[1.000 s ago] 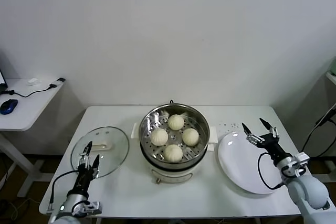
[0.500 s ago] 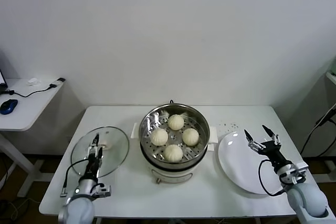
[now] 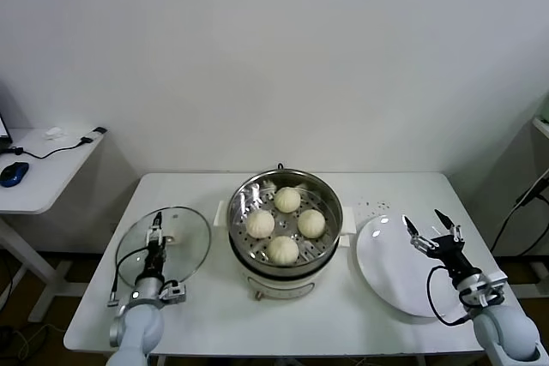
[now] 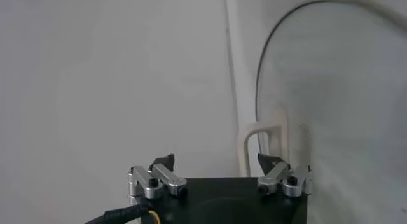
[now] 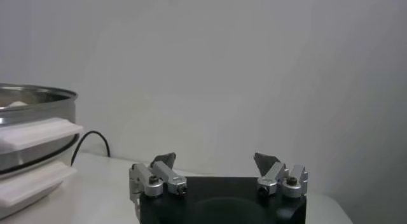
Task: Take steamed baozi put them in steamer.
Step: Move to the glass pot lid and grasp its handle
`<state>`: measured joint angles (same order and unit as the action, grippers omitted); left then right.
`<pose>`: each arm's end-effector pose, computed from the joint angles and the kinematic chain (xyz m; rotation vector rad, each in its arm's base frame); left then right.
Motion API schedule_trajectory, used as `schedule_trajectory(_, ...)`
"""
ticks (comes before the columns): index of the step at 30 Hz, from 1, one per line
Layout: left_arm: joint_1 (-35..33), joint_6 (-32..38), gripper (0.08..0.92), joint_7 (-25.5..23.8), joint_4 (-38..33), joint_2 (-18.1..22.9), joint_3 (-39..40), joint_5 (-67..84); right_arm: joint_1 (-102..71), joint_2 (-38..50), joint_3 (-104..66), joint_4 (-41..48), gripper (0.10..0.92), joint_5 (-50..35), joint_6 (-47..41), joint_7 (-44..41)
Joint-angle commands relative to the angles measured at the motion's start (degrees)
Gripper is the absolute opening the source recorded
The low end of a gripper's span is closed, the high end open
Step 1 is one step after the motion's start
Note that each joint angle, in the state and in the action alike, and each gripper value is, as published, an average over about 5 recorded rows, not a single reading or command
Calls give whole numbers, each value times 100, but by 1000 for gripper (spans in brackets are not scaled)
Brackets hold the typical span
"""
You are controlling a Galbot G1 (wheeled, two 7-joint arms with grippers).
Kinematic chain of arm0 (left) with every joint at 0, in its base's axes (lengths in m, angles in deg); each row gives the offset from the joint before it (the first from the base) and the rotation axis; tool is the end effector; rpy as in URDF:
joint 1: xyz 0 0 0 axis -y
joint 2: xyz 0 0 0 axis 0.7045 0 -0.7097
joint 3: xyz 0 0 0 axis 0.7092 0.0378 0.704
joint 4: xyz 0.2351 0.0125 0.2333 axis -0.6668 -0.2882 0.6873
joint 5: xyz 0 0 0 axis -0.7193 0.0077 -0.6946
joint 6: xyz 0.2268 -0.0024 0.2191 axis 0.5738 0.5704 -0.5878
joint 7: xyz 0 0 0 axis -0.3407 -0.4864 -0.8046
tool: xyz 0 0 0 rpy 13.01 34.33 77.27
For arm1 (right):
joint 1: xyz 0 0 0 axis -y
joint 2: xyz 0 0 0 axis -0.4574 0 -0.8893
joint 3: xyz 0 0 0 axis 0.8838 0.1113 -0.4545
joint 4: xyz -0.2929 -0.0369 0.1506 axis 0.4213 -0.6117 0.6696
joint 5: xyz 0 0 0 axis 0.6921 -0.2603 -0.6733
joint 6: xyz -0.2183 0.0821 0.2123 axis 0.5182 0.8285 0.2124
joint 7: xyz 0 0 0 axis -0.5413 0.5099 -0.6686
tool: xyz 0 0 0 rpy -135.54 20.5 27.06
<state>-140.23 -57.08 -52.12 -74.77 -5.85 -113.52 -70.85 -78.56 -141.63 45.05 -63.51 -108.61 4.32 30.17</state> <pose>0.2674 0.0916 -0.4180 0.0868 -1.9251 -2.2217 0.2313 -0.2056 -0.3326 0.2821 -3.0412 0.1460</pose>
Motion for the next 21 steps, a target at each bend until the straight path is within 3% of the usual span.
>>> schedule_trajectory(1, 324, -307, 817, -7, 347, -74, 117, 236, -28, -55, -40, 62, 823, 118, 52, -30)
schedule_trajectory(6, 317, -272, 724, -119, 371, -128, 139, 398, -33, -100, -62, 111, 823, 206, 89, -73)
schedule_trajectory(21, 175, -234, 291, -146, 75, -286, 157, 883, 0, -158, -86, 174, 823, 303, 157, -113)
